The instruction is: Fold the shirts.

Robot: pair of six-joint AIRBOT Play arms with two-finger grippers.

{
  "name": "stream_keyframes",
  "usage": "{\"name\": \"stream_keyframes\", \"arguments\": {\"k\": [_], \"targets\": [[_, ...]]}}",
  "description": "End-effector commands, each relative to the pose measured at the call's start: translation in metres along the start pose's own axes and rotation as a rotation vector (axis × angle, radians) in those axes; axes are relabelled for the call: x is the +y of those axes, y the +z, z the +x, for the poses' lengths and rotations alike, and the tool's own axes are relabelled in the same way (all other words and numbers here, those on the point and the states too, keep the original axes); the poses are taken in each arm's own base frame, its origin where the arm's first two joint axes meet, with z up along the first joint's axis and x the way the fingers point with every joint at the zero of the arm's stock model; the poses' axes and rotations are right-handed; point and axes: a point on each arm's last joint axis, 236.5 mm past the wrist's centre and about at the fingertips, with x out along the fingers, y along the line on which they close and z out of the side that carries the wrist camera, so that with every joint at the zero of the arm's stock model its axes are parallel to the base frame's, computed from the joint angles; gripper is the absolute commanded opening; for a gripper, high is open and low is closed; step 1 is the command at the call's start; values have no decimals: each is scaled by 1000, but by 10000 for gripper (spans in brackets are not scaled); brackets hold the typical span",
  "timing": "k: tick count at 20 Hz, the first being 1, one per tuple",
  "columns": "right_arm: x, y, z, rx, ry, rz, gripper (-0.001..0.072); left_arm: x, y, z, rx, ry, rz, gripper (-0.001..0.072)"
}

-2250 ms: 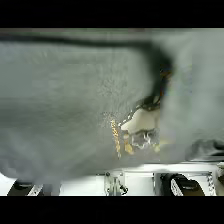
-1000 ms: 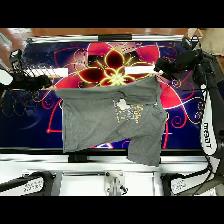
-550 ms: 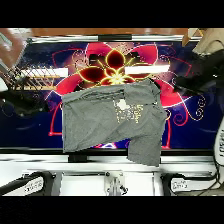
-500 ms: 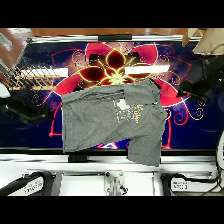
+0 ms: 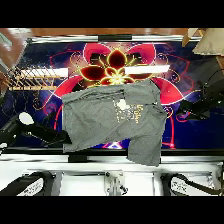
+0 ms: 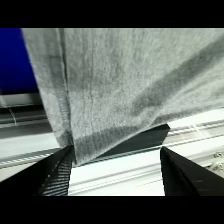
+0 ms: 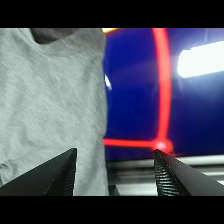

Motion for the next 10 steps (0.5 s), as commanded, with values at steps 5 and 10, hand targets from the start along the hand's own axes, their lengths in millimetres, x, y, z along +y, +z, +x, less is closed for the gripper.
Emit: {"name": "stream_keyframes", "arguments": {"k": [5,10], "targets": [[1,0,5,-11,14,3,588,2,-7,20,5,20,-38,450],[1,-2,5,-5,15,4,588,2,-2,20,-15,21,-48,365]]}}
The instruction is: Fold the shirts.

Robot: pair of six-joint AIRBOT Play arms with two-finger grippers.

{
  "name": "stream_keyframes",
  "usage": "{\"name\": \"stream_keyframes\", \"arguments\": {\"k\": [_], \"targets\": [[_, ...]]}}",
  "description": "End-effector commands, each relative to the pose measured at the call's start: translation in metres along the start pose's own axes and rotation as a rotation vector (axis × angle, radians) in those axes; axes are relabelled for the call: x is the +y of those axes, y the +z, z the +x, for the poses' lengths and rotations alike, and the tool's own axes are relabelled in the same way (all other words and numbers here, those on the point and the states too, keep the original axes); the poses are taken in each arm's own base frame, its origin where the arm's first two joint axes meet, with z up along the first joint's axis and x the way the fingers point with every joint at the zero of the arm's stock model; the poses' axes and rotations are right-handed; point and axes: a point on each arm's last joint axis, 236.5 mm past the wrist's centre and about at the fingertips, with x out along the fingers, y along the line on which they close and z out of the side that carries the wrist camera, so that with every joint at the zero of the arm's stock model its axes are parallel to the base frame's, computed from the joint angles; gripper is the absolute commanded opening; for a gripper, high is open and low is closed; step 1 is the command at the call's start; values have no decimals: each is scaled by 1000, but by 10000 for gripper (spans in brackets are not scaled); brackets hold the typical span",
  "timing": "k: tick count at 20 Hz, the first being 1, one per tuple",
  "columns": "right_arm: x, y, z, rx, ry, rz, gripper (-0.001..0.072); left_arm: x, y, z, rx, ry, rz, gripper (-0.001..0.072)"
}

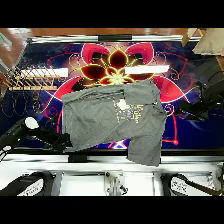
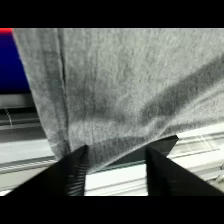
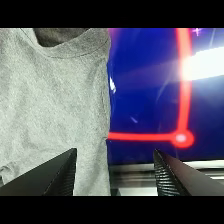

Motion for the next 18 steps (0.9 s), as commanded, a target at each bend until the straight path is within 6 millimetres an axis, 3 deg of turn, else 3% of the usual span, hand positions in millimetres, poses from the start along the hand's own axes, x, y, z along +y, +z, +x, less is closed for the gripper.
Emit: {"name": "stream_keyframes", "arguments": {"k": [1,3,5,9,10,11,12,16,18], "targets": [[0,-1,0,4,1,0,588,0,-1,1,4,3,-2,348],[0,-1,0,4,1,0,588,1,-7,1,30,3,32,54],[0,-1,0,4,1,0,588,5,-13,-1,56,18,60,29],[0,-3,0,13,1,-2,588,38,-19,-20,69,133,69,28],[0,-4,0,15,1,-5,588,40,-19,-24,58,127,52,82],[0,-4,0,15,1,-8,588,41,-19,-28,47,112,29,511],[0,-3,0,14,-1,-8,588,39,-17,-30,36,86,11,642],[0,-4,0,14,-2,-9,588,18,-7,-18,-11,-40,-30,633],[0,-4,0,16,-2,-8,588,19,-3,-10,-20,-54,-53,633]]}}
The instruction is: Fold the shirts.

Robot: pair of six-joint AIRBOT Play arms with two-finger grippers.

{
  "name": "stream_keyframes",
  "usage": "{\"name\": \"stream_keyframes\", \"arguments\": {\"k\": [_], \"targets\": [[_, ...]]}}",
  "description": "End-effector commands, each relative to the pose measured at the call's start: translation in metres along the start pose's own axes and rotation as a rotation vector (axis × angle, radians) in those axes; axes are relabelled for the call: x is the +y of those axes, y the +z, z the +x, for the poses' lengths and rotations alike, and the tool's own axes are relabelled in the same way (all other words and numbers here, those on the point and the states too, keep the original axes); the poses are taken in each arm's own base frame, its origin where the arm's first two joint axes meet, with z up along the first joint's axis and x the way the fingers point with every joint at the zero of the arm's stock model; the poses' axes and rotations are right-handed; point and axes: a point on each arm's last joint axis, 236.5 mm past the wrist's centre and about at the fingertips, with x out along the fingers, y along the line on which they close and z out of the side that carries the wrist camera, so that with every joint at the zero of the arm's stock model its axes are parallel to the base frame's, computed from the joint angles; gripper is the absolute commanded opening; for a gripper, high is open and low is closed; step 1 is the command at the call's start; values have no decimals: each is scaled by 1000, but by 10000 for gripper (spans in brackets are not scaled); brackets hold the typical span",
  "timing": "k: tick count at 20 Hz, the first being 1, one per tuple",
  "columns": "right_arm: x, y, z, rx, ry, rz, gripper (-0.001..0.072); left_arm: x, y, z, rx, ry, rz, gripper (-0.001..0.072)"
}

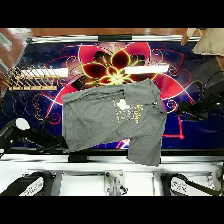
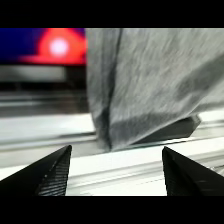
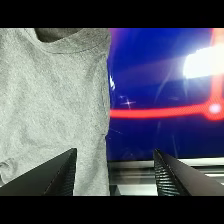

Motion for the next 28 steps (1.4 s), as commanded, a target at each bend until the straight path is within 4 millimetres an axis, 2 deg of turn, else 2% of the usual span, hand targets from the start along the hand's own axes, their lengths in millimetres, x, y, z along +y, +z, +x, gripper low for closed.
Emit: {"name": "stream_keyframes", "arguments": {"k": [1,6,7,8,9,10,13,15,20,23,24,25,27,28], "targets": [[0,0,0,1,-1,-1,588,-4,8,10,-25,-49,-37,631],[1,-6,0,25,2,-9,590,-5,8,25,37,-66,-71,557],[4,-12,2,49,18,-49,603,-7,9,27,36,-76,-75,432],[9,-21,7,82,50,-82,674,-10,11,28,30,-83,-77,331],[11,-31,14,117,77,-88,674,-10,14,28,18,-85,-78,147],[14,-41,23,149,101,-80,674,-10,16,28,11,-85,-78,37],[24,-70,54,225,175,-44,674,-10,16,27,9,-85,-50,29],[23,-76,70,225,180,-25,674,-11,16,26,2,-86,-47,29],[25,-65,95,144,203,47,645,-19,31,9,-81,-88,32,29],[30,-66,109,179,239,85,642,-24,42,-1,-121,-90,49,29],[32,-65,113,184,252,97,577,-25,45,-4,-132,-91,53,29],[33,-67,115,193,247,90,428,-27,48,-7,-143,-91,58,29],[41,-71,120,207,227,41,350,-30,54,-13,-163,-92,68,29],[48,-74,121,217,225,16,147,-32,59,-17,-179,-92,75,29]]}}
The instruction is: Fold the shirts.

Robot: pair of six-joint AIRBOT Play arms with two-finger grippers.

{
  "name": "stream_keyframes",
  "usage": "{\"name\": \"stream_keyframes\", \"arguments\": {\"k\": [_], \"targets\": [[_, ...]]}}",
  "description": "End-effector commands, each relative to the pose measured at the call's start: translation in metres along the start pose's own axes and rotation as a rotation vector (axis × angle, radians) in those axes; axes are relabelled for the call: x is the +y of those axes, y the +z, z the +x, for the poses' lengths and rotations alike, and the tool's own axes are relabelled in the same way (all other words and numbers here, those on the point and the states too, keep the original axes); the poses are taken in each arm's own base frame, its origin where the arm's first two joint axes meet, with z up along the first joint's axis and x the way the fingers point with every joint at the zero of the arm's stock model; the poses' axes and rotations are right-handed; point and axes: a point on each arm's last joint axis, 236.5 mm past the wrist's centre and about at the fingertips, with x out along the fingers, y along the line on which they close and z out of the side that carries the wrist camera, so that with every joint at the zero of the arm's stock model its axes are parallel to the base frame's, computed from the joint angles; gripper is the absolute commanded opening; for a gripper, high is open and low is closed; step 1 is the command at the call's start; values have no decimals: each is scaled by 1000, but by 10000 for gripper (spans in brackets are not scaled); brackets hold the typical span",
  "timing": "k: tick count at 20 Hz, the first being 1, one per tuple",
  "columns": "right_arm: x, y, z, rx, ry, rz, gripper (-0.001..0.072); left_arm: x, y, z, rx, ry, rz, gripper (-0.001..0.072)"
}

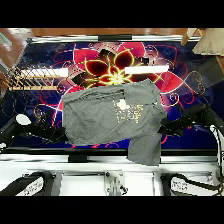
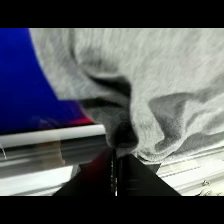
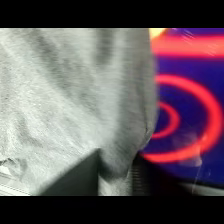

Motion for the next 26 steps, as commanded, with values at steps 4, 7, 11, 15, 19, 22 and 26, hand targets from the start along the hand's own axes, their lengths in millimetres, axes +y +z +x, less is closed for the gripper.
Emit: {"name": "stream_keyframes", "arguments": {"k": [4,7,11,15,19,22,26], "targets": [[59,4,-28,-30,16,-255,72,-41,56,-69,-230,-3,194,27],[146,34,-170,-454,22,-548,72,-127,101,-235,-714,40,512,28],[270,-65,-476,-1470,-57,-853,72,-260,-9,-522,-1566,41,821,28],[303,-249,-592,-1982,22,-953,72,-286,-151,-613,-1911,-54,849,28],[267,-269,-577,-1929,-113,-854,73,-239,-155,-583,-1777,124,716,28],[232,-220,-547,-1721,-280,-764,72,-211,-124,-562,-1652,245,650,28],[205,-125,-467,-1260,-306,-691,73,-186,-40,-505,-1408,291,601,27]]}}
